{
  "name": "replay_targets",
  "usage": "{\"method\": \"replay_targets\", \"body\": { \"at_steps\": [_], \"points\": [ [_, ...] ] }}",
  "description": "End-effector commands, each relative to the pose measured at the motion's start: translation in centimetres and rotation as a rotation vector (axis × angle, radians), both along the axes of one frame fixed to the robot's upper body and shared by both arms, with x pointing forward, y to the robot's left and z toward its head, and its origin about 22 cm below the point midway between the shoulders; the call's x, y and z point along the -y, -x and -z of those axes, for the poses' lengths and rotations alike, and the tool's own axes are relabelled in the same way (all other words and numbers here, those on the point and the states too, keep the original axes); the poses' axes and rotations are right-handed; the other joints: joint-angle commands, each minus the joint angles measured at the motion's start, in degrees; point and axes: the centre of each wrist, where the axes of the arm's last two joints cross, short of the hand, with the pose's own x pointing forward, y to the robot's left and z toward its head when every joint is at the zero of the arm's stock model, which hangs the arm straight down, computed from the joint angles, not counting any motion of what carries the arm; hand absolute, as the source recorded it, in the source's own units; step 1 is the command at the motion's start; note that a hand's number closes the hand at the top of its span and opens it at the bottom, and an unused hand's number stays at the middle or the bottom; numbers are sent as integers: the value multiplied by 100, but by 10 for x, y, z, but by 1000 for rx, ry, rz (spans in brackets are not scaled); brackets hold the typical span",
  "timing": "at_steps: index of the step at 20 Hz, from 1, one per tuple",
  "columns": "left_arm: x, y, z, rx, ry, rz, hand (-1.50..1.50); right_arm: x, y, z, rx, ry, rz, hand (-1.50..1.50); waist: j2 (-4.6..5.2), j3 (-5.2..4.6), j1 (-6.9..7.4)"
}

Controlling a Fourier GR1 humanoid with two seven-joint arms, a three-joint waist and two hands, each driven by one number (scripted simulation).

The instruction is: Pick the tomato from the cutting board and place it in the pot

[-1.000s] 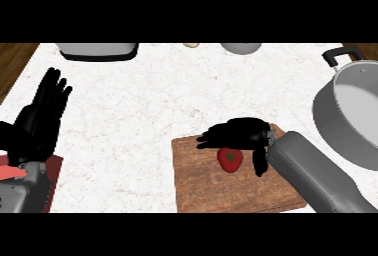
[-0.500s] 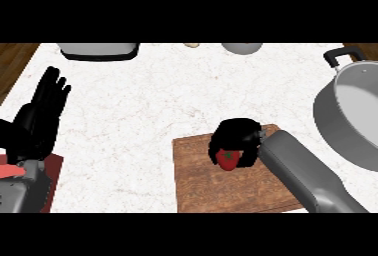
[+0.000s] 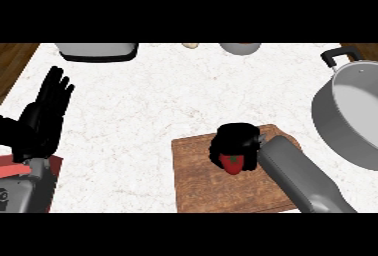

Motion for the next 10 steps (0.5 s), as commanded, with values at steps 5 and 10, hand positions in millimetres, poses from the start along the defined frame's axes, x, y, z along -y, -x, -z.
{"method": "replay_targets", "body": {
  "at_steps": [5,10],
  "points": [
    [-28,10,1,-28,-2,-121,0,74,53,52,-83,38,637,150,-171,-9,-754],
    [-32,17,12,-51,-6,-133,0,61,101,43,-37,-128,799,150,-165,-17,-727]
  ]
}}
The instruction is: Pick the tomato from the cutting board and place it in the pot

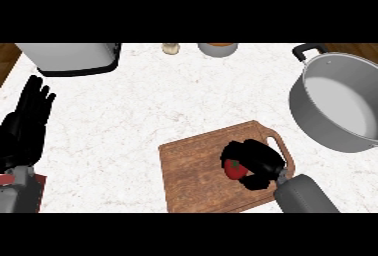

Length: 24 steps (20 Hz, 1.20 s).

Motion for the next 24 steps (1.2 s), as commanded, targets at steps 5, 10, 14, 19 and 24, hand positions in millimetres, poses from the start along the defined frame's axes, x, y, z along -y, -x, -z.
{"method": "replay_targets", "body": {
  "at_steps": [5,10,14,19,24],
  "points": [
    [-14,6,-2,-1,-9,-29,0,29,40,-57,210,-239,434,150,35,-9,-160],
    [-9,10,-1,4,-14,4,0,54,78,-110,408,-379,627,150,88,-1,-52],
    [5,6,-3,11,7,36,0,70,112,-160,518,-465,746,150,163,7,196],
    [15,1,10,46,6,84,0,109,135,-192,546,-451,889,150,242,15,479],
    [30,0,-9,41,7,124,0,133,112,-203,484,-558,951,150,250,17,587]
  ]
}}
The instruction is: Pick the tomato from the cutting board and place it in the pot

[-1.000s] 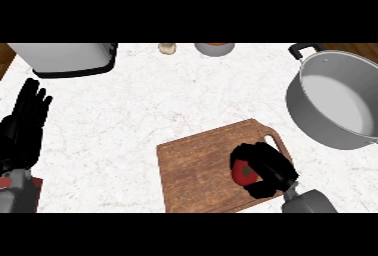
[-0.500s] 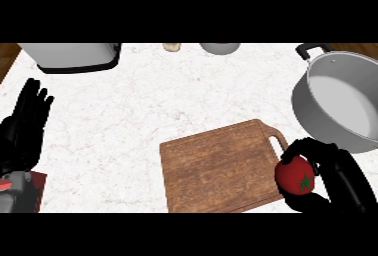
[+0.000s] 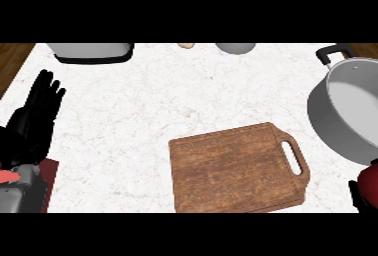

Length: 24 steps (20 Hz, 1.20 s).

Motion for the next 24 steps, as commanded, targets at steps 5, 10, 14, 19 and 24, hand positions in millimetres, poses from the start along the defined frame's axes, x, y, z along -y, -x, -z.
{"method": "replay_targets", "body": {
  "at_steps": [5,10,14,19,24],
  "points": [
    [15,-13,-3,2,-1,28,0,65,-43,-2,-31,-98,65,150,31,6,118],
    [2,-12,3,0,-6,6,0,78,-69,21,-25,-208,65,150,33,7,139],
    [21,-13,-6,21,4,39,0,111,-66,17,18,234,260,150,76,19,230],
    [13,-13,-2,-2,10,49,0,112,-112,63,20,315,324,150,65,11,244],
    [14,-3,15,0,9,40,0,147,-143,81,-39,305,296,150,49,8,201]
  ]
}}
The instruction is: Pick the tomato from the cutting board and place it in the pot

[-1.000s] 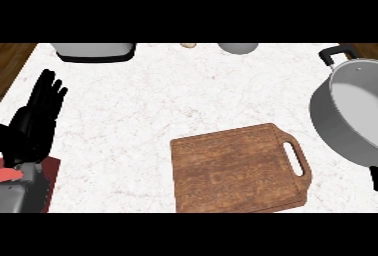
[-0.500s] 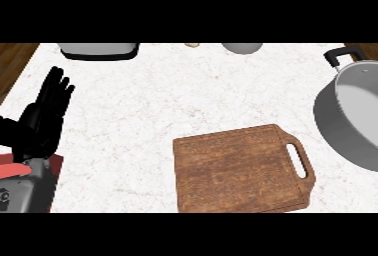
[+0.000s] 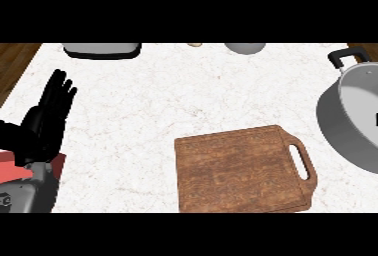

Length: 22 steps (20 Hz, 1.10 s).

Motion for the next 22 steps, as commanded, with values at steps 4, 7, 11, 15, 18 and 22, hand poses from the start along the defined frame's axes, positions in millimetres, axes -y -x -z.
{"method": "replay_targets", "body": {
  "at_steps": [4,7,11,15,18,22],
  "points": [
    [5,-13,0,5,17,10,0,13,-38,44,-124,-142,6,150,24,4,30],
    [2,-6,0,5,-11,-6,0,11,-44,53,-196,-243,-25,-150,-3,1,-5],
    [-3,-2,-9,14,4,5,0,19,-50,56,-238,-362,-138,-150,10,7,75],
    [-8,-11,-7,14,-1,-20,0,15,-57,52,-65,-568,-264,-150,7,9,7],
    [3,-14,-11,11,-3,-2,0,30,-50,51,36,-684,-264,-150,7,12,-22],
    [-1,-5,-13,17,-4,-14,0,70,-35,24,84,-799,-251,-150,4,8,-5]
  ]
}}
